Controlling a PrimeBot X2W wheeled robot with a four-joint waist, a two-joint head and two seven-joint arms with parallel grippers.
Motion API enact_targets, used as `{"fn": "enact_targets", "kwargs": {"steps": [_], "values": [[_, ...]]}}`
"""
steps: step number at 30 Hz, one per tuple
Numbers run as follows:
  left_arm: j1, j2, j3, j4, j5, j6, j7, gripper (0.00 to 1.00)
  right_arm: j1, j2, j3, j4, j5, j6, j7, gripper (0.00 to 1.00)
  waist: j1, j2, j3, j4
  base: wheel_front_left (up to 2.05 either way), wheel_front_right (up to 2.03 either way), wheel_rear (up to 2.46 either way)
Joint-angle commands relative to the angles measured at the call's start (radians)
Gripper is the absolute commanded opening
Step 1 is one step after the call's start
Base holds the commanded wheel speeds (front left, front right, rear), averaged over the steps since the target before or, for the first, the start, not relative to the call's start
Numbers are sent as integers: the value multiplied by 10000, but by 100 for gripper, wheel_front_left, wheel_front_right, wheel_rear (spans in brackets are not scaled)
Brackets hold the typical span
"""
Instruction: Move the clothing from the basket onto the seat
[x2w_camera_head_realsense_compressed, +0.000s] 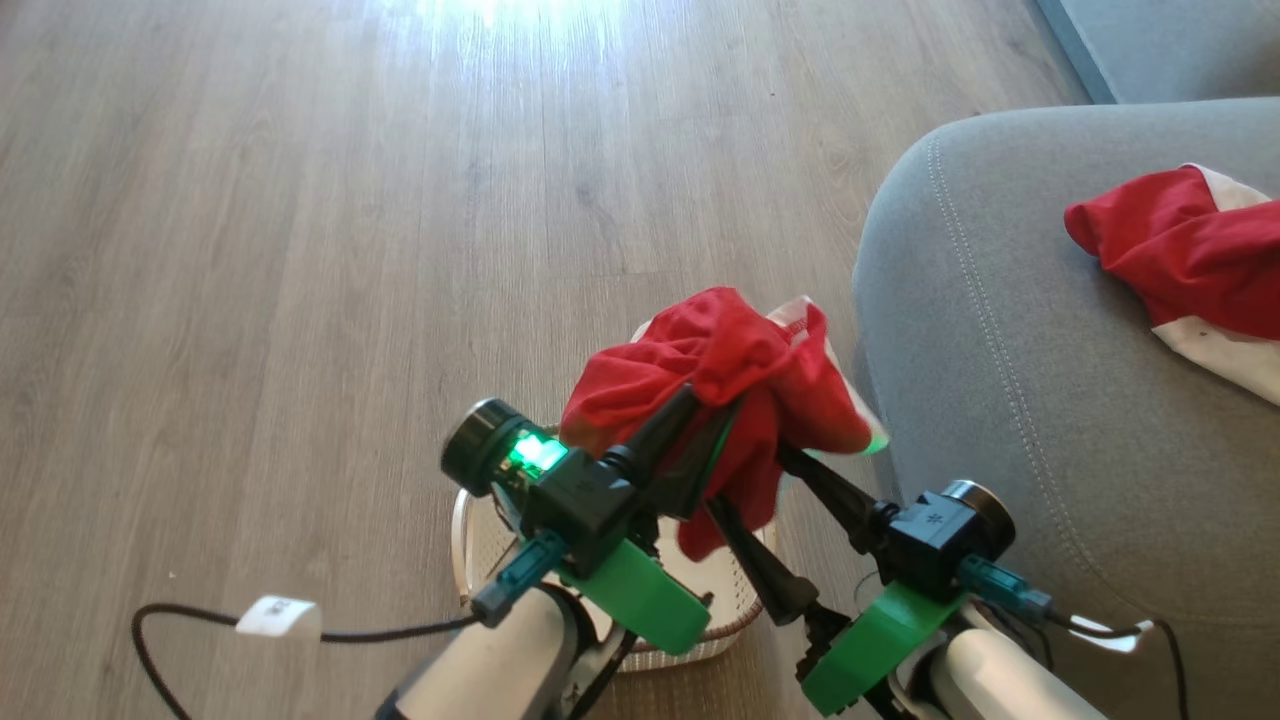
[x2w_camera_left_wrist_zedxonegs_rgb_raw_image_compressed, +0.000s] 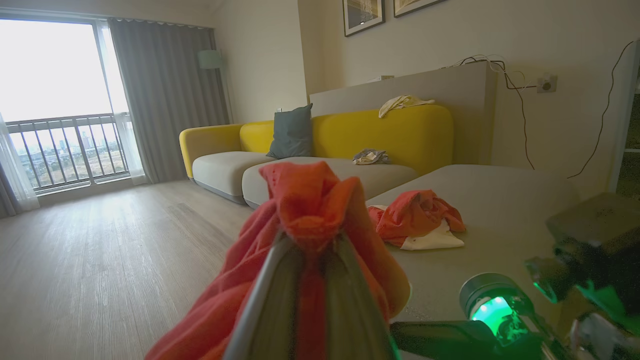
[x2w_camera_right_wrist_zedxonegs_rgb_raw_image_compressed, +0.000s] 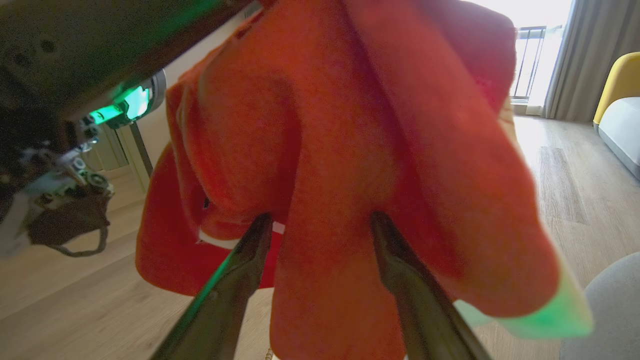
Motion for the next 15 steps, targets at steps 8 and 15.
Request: {"fn": "enact_targets", "kwargs": {"steps": [8, 15], "values": [[-702, 22, -325, -299, -219, 184, -49, 0, -600, 150, 324, 213, -214, 69, -94, 100, 0, 0, -129, 102, 0, 0, 0], [-677, 22, -692, -291, -300, 208, -49, 0, -636, 438, 276, 335, -494, 69, -94, 100, 0, 0, -207, 88, 0, 0, 0]]}}
